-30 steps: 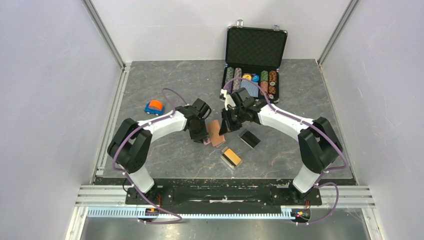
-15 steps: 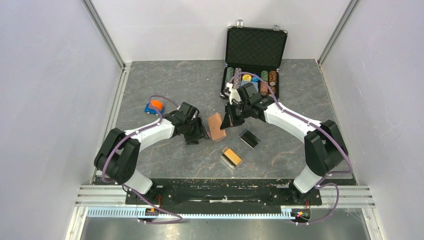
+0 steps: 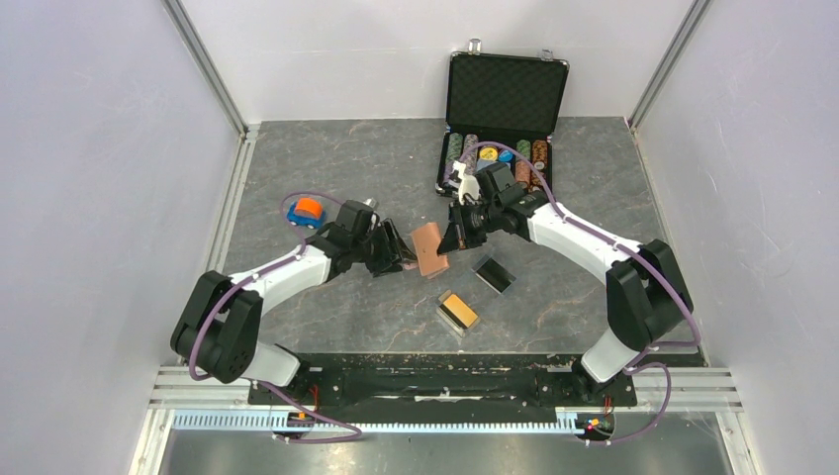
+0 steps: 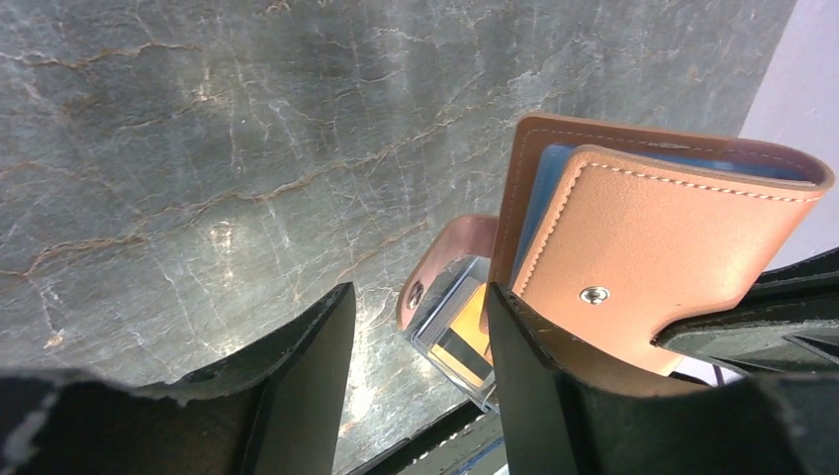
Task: Put the credit cards into the card holder
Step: Open the card holder.
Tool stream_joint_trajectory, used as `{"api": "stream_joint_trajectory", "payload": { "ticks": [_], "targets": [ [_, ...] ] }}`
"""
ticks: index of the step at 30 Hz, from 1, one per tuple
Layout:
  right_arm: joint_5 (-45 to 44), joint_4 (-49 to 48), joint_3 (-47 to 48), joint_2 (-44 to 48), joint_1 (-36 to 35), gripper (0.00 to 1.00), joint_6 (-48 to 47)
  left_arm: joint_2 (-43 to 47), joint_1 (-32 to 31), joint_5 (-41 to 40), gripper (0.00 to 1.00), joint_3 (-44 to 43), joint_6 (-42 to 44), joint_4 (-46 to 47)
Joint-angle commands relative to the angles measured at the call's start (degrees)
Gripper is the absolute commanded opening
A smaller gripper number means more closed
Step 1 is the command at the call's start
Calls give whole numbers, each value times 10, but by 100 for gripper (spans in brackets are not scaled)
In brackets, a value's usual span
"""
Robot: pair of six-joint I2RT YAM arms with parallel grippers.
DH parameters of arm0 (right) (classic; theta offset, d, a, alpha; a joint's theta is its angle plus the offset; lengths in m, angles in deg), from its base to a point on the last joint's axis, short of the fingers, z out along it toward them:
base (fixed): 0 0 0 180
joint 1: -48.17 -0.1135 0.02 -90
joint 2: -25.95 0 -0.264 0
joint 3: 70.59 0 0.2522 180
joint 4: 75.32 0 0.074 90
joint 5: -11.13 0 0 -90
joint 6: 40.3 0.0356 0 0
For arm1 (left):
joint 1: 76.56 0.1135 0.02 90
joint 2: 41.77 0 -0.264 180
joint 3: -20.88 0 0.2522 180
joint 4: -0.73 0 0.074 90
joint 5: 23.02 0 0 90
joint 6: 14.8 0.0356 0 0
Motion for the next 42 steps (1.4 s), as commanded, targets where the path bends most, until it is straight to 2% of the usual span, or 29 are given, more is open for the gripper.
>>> {"api": "stream_joint_trajectory", "payload": {
  "ticks": [1,11,15,19,23,24,26,29,32,34,37,42],
  "targets": [
    [27,-26,-5,31,0,0,14,-2,5,29,56,2,-19,50],
    [47,-53,-23,40,5,0,42,-32,6,48,42,7,-23,76],
    [47,-60,-31,42,7,0,44,-35,6,48,27,6,-23,77],
    [41,-65,-44,43,10,0,44,-30,7,47,5,6,-24,75],
    [36,-69,-55,44,10,1,40,-13,10,44,2,4,-23,65],
    [35,-70,-57,44,10,4,38,-8,10,42,2,2,-21,59],
    [31,-70,-58,47,11,18,31,12,12,31,2,-7,-7,34],
    [25,-69,-56,54,16,53,22,46,13,5,2,-31,21,-24],
    [24,-68,-53,62,25,75,12,81,13,-10,2,-55,54,-71],
    [26,-67,-48,68,30,85,2,100,13,-9,2,-73,76,-96],
    [33,-66,-38,73,36,94,-15,124,13,-1,2,-99,115,-138],
    [47,-62,-19,78,40,98,-47,155,13,20,2,-153,179,-203]
  ]
}}
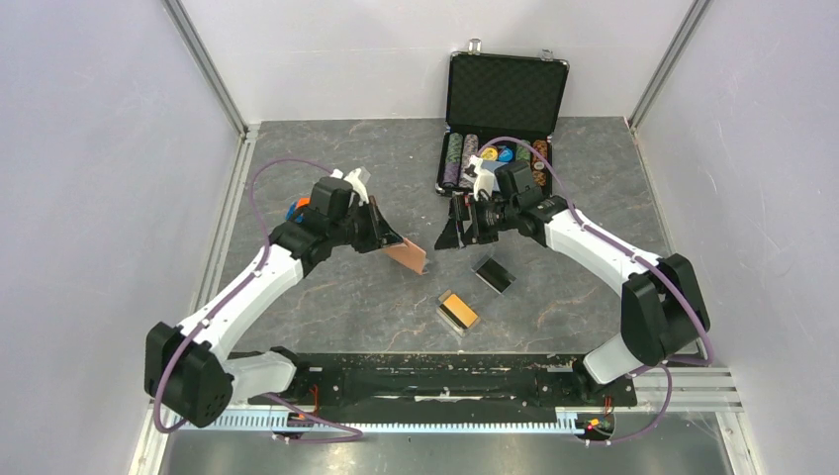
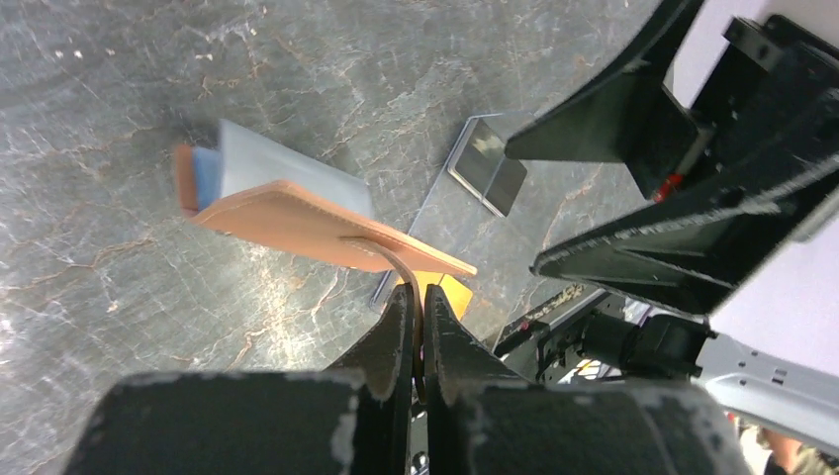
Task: Put the credit cards into the card holder
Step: Open the card holder.
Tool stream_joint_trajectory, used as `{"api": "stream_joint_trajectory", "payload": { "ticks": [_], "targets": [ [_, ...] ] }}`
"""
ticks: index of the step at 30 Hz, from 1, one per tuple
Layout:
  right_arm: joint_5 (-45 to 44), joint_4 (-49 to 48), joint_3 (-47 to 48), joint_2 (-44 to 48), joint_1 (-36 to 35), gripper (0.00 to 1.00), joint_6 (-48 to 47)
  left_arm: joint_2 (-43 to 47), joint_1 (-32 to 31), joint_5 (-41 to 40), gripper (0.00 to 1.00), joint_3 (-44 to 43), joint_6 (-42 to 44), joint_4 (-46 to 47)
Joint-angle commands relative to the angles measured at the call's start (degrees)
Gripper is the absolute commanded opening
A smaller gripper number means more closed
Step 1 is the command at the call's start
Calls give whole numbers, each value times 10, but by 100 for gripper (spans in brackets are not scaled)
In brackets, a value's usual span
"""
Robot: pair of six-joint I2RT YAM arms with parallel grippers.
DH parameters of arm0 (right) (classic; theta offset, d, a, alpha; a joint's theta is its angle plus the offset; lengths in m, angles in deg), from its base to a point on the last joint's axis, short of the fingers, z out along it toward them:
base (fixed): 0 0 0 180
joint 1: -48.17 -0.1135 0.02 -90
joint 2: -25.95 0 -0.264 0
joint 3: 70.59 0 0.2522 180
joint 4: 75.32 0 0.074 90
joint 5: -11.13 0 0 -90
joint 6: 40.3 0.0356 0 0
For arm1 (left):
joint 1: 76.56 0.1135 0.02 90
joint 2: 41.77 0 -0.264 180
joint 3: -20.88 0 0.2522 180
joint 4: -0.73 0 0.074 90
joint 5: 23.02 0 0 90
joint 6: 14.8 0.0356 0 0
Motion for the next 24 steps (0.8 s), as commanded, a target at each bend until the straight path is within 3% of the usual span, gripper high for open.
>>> {"api": "stream_joint_trajectory", "payload": {
  "ticks": [1,11,14,24],
  "targets": [
    [22,-7,38,23,2,98,-44,36,2,25,2,-65,97,-72],
    [45,-14,83,46,3,98,-80,85,1,44,2,-141,188,-123],
    [49,-18,101,54,3,98,-93,88,2,87,2,-154,232,-117],
    [106,-42,118,92,4,98,-133,139,2,266,2,-82,267,45]
  ]
}}
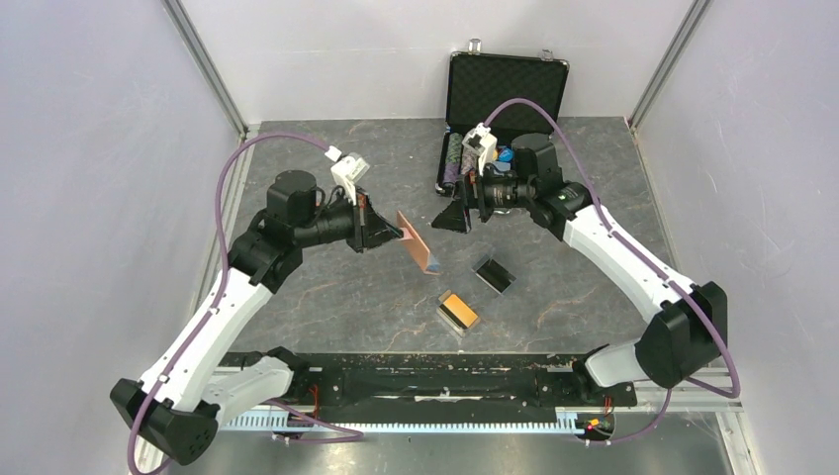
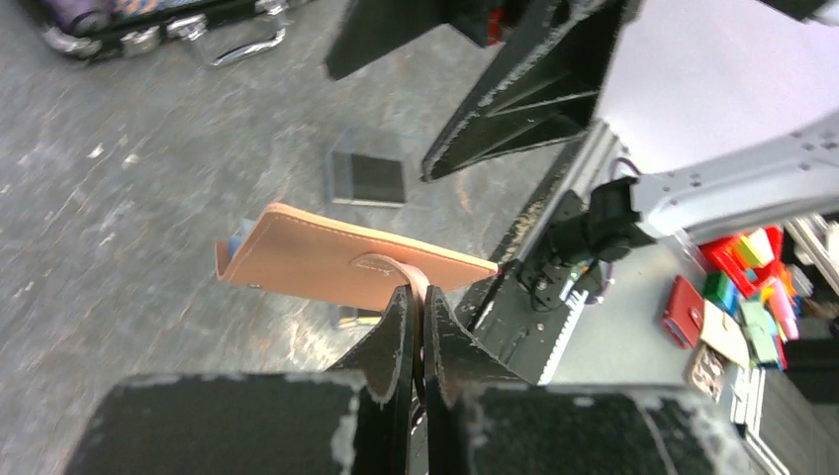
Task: Put the credit cards into the card holder
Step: Open the card holder.
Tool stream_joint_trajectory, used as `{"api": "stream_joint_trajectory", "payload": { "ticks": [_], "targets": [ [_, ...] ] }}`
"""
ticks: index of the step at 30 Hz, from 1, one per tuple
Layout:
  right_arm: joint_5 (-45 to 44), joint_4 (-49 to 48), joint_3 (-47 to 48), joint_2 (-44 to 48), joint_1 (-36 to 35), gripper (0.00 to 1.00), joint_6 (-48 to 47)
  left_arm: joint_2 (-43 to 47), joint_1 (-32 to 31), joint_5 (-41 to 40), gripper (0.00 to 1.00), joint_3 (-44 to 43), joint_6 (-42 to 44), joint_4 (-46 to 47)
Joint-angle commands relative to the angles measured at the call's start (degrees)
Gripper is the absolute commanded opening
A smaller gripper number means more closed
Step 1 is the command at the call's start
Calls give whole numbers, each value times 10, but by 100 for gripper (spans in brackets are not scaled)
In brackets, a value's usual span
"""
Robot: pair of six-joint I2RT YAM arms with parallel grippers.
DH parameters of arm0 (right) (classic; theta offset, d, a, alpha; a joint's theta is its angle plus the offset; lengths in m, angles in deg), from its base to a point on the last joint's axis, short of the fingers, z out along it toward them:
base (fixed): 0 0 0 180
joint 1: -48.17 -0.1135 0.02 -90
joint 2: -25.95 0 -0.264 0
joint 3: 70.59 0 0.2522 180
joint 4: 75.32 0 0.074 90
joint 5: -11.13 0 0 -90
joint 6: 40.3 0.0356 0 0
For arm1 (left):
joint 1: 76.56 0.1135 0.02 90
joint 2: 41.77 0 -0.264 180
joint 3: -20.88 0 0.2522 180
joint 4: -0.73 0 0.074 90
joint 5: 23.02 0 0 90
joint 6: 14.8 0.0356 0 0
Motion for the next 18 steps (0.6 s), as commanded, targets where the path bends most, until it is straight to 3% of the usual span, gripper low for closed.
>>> {"api": "stream_joint_trajectory", "payload": {
  "ticks": [1,7,12,18],
  "targets": [
    [54,-35,27,31,1,98,-29,19,1,128,2,14,48,101],
    [127,-93,20,37,0,98,-5,-9,0,231,2,13,63,104],
    [178,-165,-12,40,-11,98,39,-23,-9,285,2,24,76,159],
    [233,-301,-50,44,-25,98,130,-62,-29,336,2,3,68,184]
  ]
}}
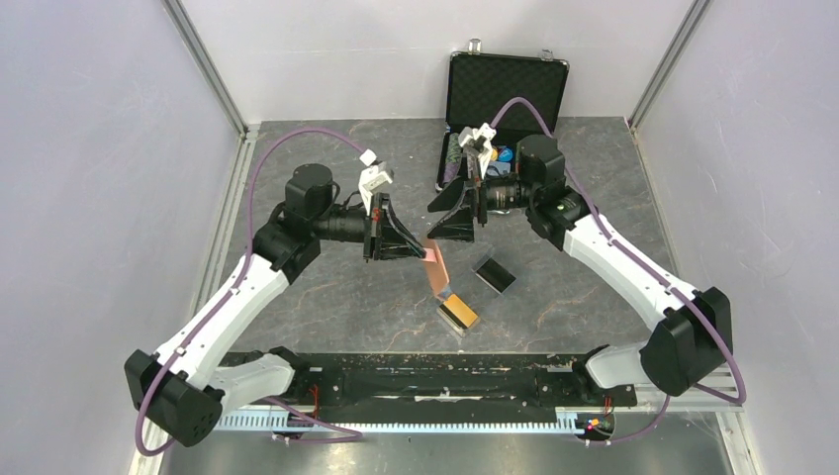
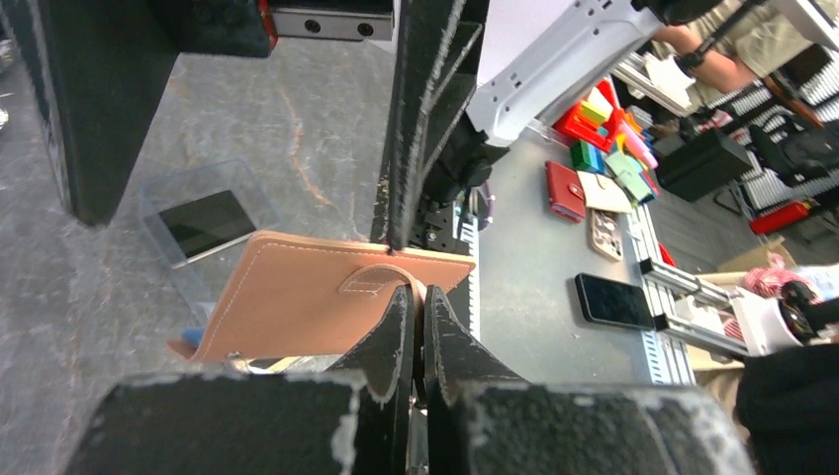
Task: Put the credit cards into the card holder
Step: Open the card holder.
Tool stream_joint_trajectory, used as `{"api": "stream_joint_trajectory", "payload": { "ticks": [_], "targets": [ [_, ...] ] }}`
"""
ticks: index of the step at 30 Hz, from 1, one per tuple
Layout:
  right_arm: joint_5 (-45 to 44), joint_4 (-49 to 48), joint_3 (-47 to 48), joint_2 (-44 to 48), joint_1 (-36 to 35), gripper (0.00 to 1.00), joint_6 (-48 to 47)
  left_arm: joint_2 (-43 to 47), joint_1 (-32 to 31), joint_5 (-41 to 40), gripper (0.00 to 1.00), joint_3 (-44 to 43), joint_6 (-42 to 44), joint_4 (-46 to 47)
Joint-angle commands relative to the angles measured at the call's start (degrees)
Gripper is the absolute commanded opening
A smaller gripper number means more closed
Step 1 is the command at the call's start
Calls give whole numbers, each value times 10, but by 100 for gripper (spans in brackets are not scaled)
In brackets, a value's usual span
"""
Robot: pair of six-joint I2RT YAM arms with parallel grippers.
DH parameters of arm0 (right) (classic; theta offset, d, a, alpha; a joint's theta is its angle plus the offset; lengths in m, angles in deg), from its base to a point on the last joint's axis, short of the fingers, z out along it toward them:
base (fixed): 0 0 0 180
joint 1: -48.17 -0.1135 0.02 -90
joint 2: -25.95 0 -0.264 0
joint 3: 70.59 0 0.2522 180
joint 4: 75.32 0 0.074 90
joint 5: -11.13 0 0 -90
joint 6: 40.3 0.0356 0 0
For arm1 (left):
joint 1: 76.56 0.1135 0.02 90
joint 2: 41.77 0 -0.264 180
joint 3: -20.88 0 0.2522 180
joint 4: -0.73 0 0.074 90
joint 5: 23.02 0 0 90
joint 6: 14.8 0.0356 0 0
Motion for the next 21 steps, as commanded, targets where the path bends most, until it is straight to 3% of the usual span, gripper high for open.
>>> {"api": "stream_joint_trajectory", "payload": {
  "ticks": [1,10,16,21],
  "targets": [
    [68,-137,-22,18,-14,98,84,-26,-17,70,2,-25,18,52],
    [109,-212,-54,14,-23,98,148,-27,-30,49,2,-23,22,98],
    [114,-187,-75,26,-29,95,134,-19,-30,-1,2,-26,18,107],
    [107,-141,-83,32,-29,86,97,-11,-29,-24,2,-28,43,107]
  ]
}}
